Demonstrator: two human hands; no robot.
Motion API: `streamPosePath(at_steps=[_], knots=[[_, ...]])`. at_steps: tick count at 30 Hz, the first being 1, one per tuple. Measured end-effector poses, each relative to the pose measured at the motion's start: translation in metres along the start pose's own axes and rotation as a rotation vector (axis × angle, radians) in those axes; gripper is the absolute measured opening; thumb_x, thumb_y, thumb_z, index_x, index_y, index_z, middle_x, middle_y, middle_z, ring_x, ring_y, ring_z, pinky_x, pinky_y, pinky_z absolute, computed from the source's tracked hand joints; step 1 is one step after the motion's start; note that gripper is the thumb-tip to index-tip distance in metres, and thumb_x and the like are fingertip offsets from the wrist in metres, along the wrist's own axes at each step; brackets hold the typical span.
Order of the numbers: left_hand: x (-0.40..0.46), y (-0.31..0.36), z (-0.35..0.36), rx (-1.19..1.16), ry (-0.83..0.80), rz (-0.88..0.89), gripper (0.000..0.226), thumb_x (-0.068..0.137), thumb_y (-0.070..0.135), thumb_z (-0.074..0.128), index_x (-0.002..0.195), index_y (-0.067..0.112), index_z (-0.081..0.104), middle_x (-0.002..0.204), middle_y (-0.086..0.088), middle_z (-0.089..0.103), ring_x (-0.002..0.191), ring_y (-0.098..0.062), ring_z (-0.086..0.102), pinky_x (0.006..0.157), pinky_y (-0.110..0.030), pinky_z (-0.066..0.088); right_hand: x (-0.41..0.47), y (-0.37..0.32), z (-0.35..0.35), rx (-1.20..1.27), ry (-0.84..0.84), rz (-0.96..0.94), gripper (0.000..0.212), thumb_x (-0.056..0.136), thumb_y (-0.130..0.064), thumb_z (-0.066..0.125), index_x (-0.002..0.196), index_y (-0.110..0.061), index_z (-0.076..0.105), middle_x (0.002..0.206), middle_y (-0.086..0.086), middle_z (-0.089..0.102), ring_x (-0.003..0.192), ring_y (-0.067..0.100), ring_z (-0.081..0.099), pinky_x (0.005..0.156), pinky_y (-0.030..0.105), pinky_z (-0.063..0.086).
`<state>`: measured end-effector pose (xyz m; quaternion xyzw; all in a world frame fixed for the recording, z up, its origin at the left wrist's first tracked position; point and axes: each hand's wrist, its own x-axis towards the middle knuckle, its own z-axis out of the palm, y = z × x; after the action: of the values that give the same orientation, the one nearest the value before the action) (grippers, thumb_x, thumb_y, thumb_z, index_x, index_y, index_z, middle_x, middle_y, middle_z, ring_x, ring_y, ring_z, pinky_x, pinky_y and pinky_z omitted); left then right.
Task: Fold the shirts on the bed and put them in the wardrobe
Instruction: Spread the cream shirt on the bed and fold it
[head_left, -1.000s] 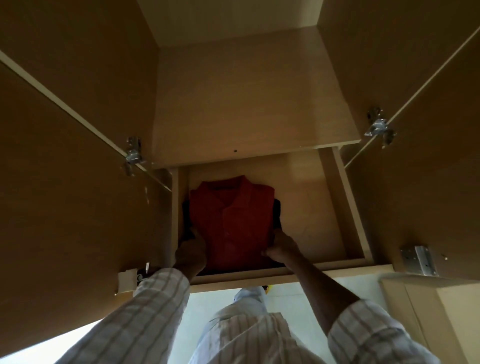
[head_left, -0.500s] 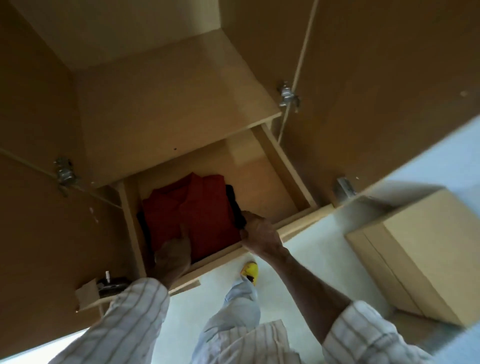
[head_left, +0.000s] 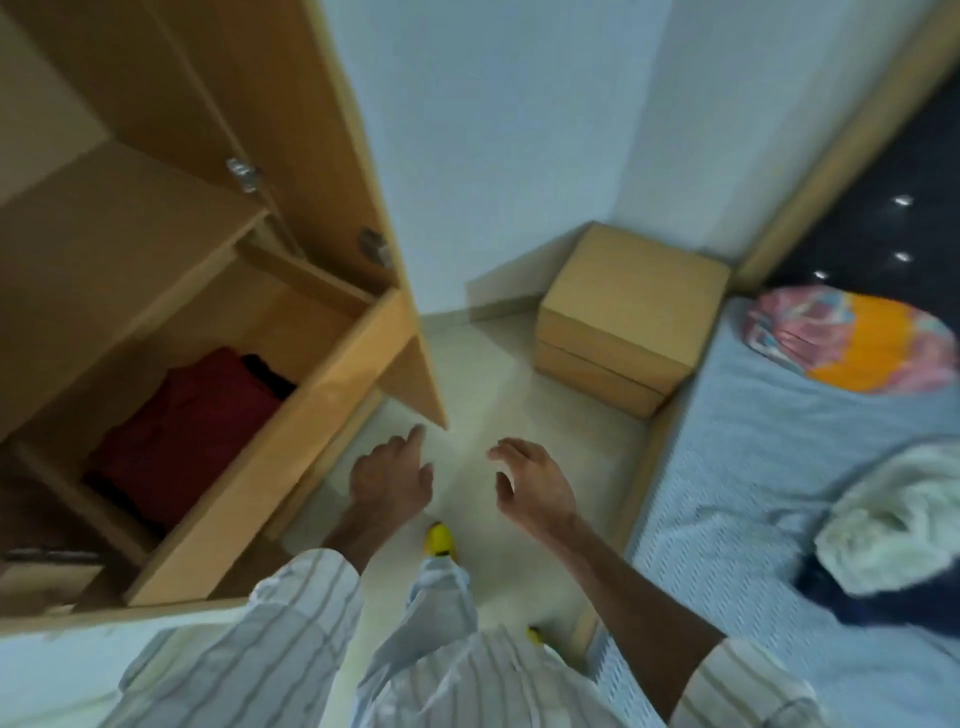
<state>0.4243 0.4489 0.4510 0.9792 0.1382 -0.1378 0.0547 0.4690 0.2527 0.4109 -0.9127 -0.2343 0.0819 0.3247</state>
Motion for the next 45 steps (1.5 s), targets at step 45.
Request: streamPosePath(at_steps=[45], knots=[[-0.059, 0.410, 0.531, 0.527, -0.549, 0.721, 0.124, 0.073, 0.036, 0.086, 0.154, 0.001, -0.002, 0.160, -0.025, -0.016, 0.144, -0.053, -0.014, 0.114, -0.069, 0.012, -0.449, 0.486, 0.151, -0.084, -0.064, 1.412, 0.109, 0.064, -0.057, 0.082, 0.150, -0.021, 0.025, 0.153, 0.029, 0.027, 0.129, 0.046, 0.046, 0.100, 0.050, 0.047]])
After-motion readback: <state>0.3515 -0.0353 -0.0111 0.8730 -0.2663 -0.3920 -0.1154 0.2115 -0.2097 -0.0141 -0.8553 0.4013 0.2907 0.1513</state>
